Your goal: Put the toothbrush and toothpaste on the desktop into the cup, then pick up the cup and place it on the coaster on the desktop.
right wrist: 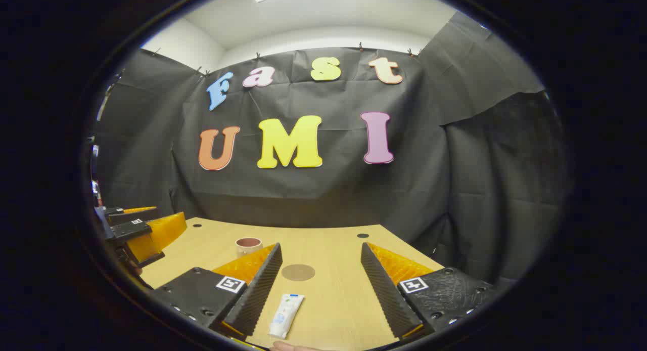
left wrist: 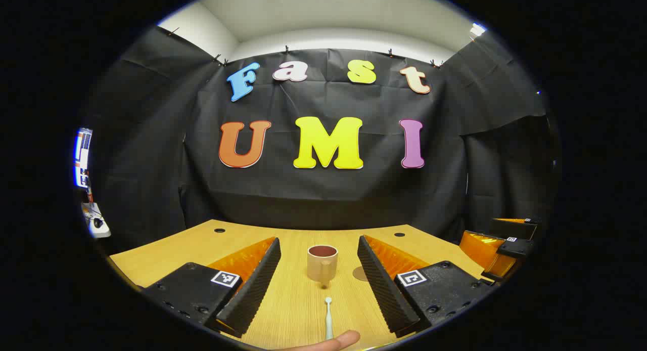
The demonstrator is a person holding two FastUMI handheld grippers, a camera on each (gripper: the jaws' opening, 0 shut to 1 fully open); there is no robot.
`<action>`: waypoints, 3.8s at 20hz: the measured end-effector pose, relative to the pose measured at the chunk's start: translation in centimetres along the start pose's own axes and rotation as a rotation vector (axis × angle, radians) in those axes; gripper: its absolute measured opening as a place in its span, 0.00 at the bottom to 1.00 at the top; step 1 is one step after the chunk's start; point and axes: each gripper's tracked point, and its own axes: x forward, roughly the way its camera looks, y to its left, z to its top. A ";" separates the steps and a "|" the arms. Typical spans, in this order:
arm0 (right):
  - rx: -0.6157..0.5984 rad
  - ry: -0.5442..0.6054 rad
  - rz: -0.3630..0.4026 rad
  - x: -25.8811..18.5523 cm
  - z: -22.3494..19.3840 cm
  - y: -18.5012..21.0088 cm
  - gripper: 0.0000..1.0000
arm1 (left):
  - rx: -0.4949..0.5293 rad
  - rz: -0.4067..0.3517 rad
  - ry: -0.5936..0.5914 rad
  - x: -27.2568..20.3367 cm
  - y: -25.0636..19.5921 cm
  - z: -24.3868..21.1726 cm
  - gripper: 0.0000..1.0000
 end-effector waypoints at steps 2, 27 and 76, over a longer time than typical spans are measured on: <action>0.006 -0.004 -0.002 -0.1 0.2 -0.3 0.95 | 0.000 -0.001 0.012 0.0 0.0 -0.3 0.97; -0.030 0.043 0.031 0.3 -2.7 0.5 0.95 | -0.013 0.014 0.275 2.7 0.0 -9.4 0.97; -0.037 0.531 0.100 3.7 -20.9 6.6 0.89 | 0.009 0.009 0.129 0.3 1.0 -5.9 0.08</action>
